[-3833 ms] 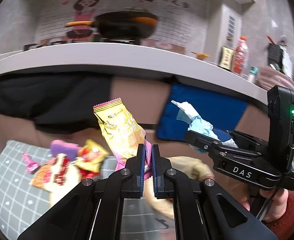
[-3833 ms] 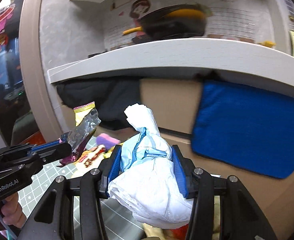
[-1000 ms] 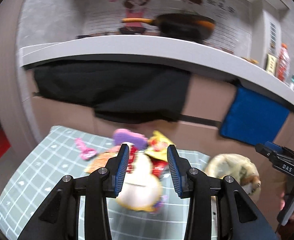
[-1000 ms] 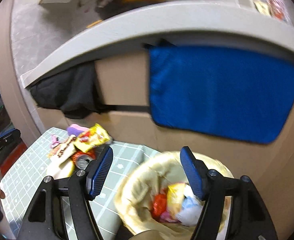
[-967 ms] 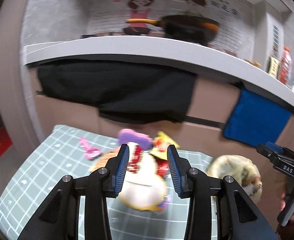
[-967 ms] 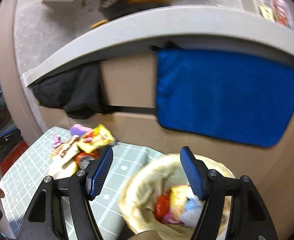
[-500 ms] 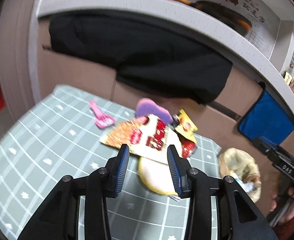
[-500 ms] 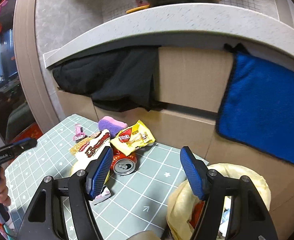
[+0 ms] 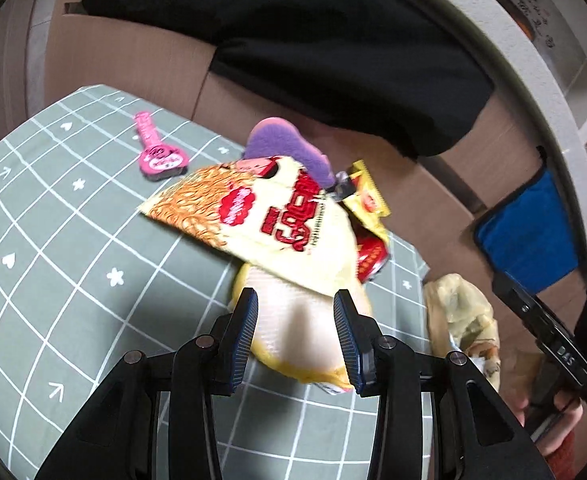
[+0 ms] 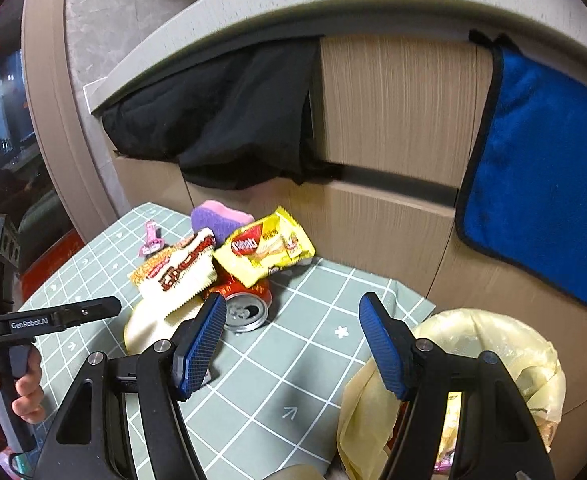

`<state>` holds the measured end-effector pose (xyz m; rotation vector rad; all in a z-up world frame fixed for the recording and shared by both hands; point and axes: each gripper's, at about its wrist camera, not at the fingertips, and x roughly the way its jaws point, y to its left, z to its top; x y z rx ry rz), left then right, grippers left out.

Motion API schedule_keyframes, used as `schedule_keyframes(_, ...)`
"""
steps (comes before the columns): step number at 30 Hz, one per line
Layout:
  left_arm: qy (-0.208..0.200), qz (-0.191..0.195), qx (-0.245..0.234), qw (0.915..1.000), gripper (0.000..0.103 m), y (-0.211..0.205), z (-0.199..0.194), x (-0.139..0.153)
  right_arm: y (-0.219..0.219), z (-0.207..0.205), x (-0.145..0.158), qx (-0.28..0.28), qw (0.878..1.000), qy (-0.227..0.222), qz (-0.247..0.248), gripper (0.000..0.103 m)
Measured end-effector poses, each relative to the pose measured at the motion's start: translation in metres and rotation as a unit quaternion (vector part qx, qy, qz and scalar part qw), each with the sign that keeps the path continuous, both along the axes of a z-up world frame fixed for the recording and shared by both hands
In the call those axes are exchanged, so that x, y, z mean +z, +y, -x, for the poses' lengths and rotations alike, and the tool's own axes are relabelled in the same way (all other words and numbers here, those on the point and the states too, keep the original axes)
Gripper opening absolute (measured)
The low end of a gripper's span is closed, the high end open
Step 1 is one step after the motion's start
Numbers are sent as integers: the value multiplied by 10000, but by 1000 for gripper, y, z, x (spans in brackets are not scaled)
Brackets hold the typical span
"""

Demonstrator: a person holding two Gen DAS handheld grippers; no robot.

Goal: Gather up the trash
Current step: 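Grasp the round yellow-rimmed cracker with the left gripper while the right grasps the yellow biscuit packet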

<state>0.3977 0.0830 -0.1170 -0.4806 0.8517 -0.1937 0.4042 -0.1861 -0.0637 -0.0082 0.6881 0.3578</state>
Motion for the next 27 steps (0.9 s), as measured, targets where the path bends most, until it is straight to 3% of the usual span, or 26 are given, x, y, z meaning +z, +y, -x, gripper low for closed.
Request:
schedule_keyframes(5,341,376,-27,9987,41,6,-4,-20,-3,-2,-9,51,9999,140,-84,67)
schedule_keyframes(11,637,344,146,9973,41,7,-13,-37,-4,-2,-14,96,9996,225,-150,64)
schedule_keyframes(17,1042,1062,336,9883,44,6,-26,-56,-4,0,-16,110,9994,279,-174,64)
schedule_keyframes(18,1050,1025,353,9885,43,6,-26,-53,-3,2,-16,111,9994,281,-168,64)
schedule_keyframes(20,918,796,303,9921,26,2,-23,-43,-2,3,-15,112,9995,280,-129,64)
schedule_keyframes(22,674,543,46,9962,20,-3,-19,-28,-1,3,-14,110,9995,256,-119,64)
schedule_keyframes(27,-207,-282,-21,9994,14,-7,7,22,7,-8,-9,40,9990,138,-430,64)
